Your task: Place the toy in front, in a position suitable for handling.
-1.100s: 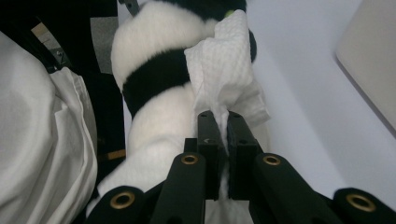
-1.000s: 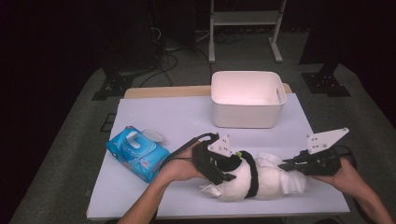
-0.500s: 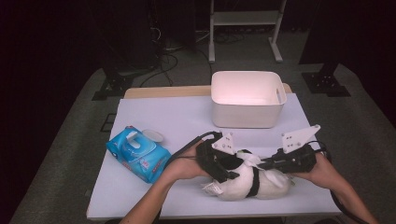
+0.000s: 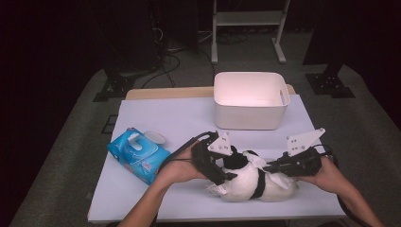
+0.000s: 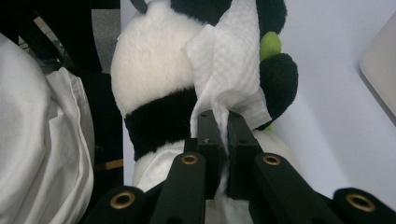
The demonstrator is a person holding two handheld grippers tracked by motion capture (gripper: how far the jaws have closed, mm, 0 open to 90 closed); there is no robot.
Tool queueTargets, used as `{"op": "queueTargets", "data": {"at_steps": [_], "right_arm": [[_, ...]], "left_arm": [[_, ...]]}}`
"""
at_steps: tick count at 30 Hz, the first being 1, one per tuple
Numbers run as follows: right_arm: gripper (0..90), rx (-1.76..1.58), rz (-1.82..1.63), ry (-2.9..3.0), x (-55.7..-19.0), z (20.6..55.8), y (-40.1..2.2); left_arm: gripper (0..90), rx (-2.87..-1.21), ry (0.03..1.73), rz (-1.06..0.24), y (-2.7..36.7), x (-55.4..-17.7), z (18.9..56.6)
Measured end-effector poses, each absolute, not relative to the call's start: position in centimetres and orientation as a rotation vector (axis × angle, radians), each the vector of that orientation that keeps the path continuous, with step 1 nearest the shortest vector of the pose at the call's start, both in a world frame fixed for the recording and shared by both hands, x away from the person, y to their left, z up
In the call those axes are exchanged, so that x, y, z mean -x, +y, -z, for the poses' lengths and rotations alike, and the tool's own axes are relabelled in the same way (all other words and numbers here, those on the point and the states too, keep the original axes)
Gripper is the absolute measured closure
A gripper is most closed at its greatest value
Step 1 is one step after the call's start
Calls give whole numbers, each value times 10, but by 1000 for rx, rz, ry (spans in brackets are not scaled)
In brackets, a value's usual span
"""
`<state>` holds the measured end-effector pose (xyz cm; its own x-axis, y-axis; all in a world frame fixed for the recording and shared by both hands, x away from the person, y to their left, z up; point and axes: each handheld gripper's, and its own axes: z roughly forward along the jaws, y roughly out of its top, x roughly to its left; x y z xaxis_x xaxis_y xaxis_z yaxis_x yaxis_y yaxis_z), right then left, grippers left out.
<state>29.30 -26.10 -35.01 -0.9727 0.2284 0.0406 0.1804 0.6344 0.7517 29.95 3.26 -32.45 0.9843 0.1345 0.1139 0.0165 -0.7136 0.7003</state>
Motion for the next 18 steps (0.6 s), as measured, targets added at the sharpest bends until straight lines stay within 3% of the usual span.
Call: {"op": "queueTargets", "data": {"at_steps": [9, 18], "right_arm": [[855, -340, -1319, 2776, -289, 350, -259], [855, -211, -1349, 2778, -296, 331, -225]], "left_arm": [[172, -2352, 115, -164, 32, -302, 343], [181, -2357, 99, -171, 22, -299, 346]]}}
